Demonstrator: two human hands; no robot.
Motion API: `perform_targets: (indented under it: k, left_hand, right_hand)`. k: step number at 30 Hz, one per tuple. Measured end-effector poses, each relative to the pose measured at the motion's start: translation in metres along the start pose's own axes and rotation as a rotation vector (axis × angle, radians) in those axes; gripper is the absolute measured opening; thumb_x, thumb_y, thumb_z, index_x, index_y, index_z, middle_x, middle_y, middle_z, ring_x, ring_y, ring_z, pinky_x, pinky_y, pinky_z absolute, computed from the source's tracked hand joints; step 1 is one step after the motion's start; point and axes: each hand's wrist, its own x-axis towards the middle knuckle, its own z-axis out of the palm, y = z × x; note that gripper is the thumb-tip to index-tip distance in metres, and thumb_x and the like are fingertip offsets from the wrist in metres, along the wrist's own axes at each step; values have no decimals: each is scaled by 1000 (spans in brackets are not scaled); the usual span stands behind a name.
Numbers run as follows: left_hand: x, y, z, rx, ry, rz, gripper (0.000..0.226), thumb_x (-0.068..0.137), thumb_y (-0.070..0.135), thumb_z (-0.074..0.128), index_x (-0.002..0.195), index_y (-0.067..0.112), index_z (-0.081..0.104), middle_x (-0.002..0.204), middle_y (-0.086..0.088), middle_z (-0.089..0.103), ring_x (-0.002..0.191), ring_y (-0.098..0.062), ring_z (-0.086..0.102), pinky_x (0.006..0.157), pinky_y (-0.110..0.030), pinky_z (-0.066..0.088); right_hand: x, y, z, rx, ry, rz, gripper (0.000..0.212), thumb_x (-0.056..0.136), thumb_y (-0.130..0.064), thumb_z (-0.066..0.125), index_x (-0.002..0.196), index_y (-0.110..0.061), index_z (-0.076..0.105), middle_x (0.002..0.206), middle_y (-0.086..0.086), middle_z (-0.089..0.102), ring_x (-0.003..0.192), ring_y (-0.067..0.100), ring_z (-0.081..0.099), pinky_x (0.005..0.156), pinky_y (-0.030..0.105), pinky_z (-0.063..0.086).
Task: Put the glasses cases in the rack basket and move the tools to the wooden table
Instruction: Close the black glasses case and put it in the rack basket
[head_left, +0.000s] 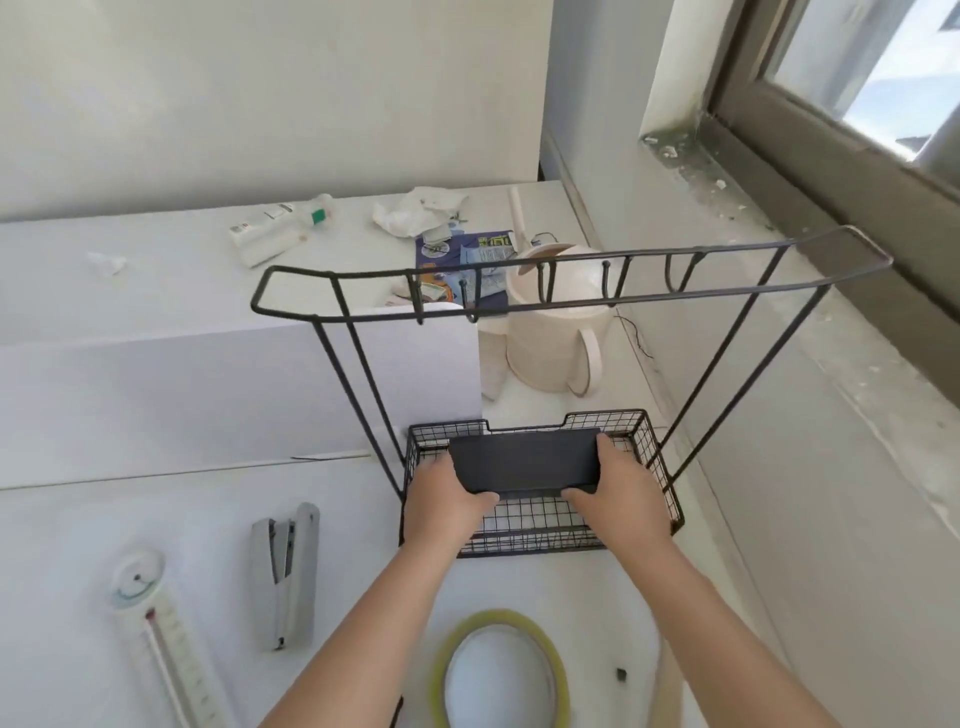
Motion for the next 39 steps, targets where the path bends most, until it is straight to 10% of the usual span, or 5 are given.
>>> perform_targets:
  k: [26,31,34,39]
  left_hand:
    - [-11,10,1,170,-25,49,58,83,27,57,131,6,32,131,-16,45,122,-29,42,100,-37,37]
    - [-52,7,-28,19,8,241,46,87,16,50,130,7,36,136,-13,42,127,-23,37,106,-29,29]
    - [-105,-8,-51,-150,8,295,39,87,9,50,125,9,43,127,-9,48,115,-12,47,100,-27,39]
    - [-243,-79,-69,-396,-3,157,30,84,17,52,96,44,46,102,17,50,94,14,50,78,2,38]
  right_hand:
    - [-2,-1,3,-167,22,7,52,83,-24,56,128,-8,34,133,11,42,115,29,48,87,39,46]
    - [-50,1,-4,-144,178,-147,43,81,-12,59,119,6,48,128,26,50,119,38,46,102,44,39]
    - [-106,1,-6,-144,222,-374,31,70,-6,67,98,7,63,104,26,66,98,40,62,83,46,53]
    - [-233,1,19,193,-89,-644,32,76,-31,57,96,-8,63,101,2,65,98,3,54,90,2,34]
